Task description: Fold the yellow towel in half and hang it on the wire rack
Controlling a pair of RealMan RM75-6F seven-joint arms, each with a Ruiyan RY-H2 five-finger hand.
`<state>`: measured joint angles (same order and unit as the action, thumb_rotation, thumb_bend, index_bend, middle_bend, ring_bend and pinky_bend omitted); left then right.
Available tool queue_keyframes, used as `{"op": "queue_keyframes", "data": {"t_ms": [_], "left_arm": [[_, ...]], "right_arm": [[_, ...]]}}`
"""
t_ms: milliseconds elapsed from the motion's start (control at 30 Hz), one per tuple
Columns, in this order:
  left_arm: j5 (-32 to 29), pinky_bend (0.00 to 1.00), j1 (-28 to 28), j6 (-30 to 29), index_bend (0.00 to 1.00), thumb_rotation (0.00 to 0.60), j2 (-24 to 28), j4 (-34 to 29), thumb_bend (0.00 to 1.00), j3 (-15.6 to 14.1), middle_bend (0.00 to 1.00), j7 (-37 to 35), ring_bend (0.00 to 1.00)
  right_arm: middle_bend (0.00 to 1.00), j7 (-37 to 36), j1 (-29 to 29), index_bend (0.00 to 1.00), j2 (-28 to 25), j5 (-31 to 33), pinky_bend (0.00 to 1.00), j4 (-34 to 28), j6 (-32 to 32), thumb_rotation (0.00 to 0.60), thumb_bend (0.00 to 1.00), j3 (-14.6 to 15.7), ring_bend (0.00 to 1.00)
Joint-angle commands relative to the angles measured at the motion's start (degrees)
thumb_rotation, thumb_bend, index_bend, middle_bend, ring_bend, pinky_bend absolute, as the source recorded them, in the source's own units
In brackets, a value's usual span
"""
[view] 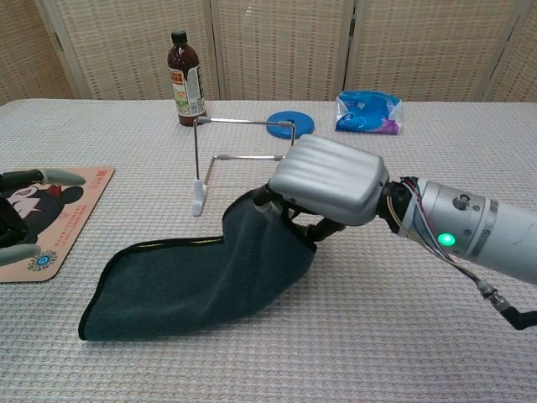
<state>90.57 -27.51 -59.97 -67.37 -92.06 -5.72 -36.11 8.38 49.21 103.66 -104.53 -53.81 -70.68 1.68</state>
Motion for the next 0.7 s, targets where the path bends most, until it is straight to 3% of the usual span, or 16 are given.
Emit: {"op": "queue_keyframes", "data": {"t_ms": [33, 500, 700], "left_arm": [[0.7, 0.92, 0.3, -0.4, 0.0, 0.6, 0.6, -0.8, 0.42, -0.5, 0.91, 0.5, 0.73], [2.1, 0.92, 0.7, -1.8, 0.0, 0.6, 2.3, -2.9, 0.42, -0.9, 0.91, 1.1, 0.73], [2.9, 0.92, 0.6, -1.9, 0.0, 0.6, 2.5, -3.0, 0.42, -1.1, 0.91, 0.8, 0.73]], "right_arm": [[0.88, 0.5, 0.6, 0.79, -3.5, 0.7, 1.0, -6.8, -2.7, 0.6, 0.46, -3.1, 0.98], [0.89, 16.5, -0.8, 0.8, -18.6, 7.0, 1.0, -35.9, -3.1, 0.6, 0.5, -13.1, 0.99], [0.9, 21.7, -1.8, 0.8, -21.4, 9.6, 1.0, -40.9, -2.7, 0.6, 0.5, -15.3, 0.99]]}}
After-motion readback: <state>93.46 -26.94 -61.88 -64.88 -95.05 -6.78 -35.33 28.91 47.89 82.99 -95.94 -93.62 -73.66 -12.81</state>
